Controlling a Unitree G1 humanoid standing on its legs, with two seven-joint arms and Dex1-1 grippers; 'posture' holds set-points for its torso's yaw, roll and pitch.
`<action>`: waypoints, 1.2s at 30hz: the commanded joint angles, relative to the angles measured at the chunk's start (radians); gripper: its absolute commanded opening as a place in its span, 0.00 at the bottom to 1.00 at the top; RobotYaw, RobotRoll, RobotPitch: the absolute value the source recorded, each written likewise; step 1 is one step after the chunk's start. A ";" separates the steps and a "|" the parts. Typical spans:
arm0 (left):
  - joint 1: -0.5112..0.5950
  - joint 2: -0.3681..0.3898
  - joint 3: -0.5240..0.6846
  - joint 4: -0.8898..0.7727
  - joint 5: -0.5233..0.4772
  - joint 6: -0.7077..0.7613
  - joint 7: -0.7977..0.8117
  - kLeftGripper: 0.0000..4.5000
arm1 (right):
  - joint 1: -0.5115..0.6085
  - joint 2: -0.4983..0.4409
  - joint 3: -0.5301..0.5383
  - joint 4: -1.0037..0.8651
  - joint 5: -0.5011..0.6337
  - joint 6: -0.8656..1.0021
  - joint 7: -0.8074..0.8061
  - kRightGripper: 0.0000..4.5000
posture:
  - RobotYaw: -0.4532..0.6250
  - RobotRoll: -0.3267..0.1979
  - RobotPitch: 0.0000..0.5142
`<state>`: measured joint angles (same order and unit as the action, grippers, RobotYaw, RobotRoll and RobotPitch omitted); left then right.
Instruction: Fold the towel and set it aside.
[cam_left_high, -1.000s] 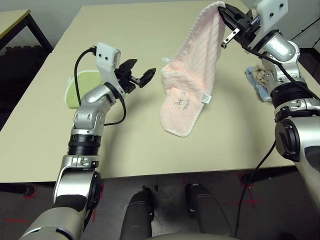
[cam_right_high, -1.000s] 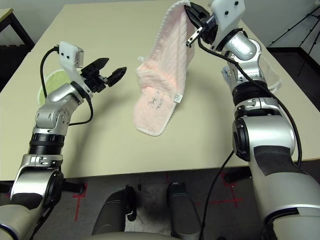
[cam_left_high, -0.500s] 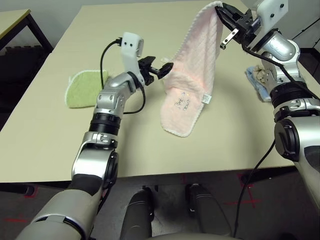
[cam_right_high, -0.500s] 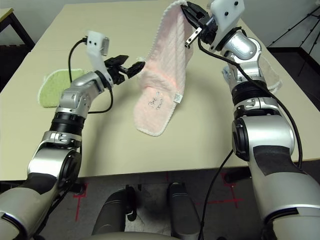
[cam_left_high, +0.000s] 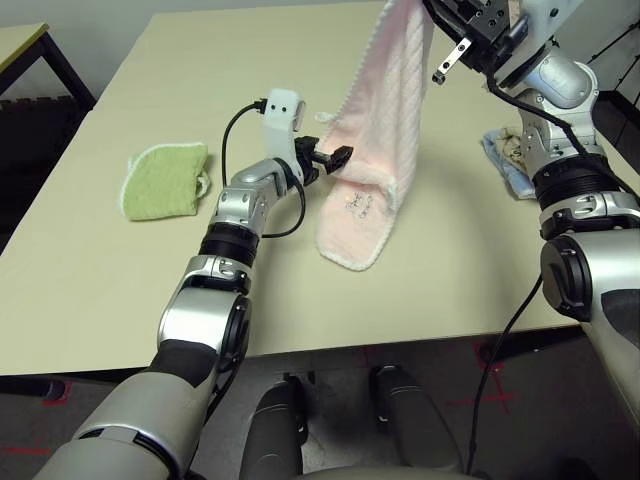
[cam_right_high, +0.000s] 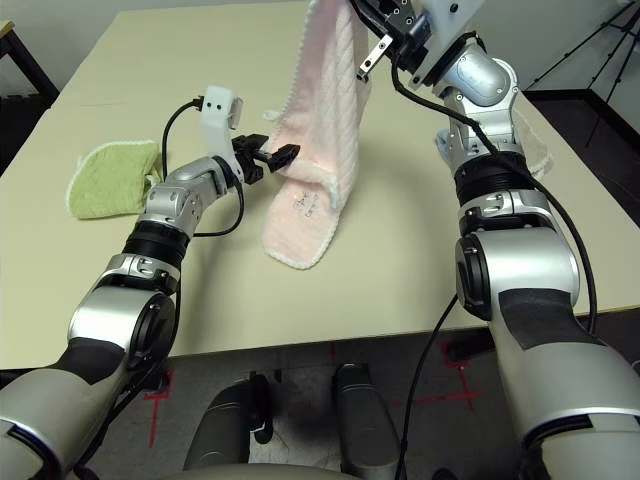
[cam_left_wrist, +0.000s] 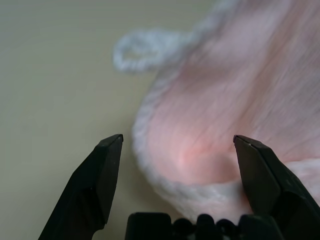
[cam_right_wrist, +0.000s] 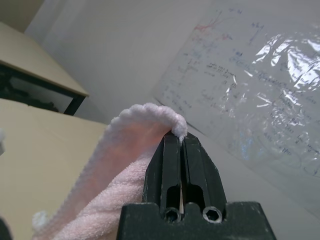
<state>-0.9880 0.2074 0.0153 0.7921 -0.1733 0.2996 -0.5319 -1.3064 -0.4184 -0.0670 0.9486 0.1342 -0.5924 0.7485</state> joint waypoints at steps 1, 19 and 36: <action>0.096 0.042 -0.018 -0.098 0.024 0.027 -0.022 1.00 | -0.034 -0.026 -0.027 0.004 0.004 -0.002 -0.019 0.01 | 0.28 0.62 0.26; 0.427 0.183 0.136 -0.700 -0.090 0.381 0.057 1.00 | 0.007 -0.018 -0.027 0.031 -0.008 0.021 -0.019 0.01 | 0.33 0.62 0.27; 0.574 0.044 0.154 -1.078 -0.284 0.698 0.196 1.00 | 0.005 -0.011 -0.021 0.041 -0.023 0.018 -0.013 0.01 | 0.35 0.62 0.29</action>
<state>-0.4221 0.2517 0.1766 -0.2825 -0.4564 0.9990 -0.3520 -1.3067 -0.4275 -0.0922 0.9840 0.1179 -0.5723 0.7300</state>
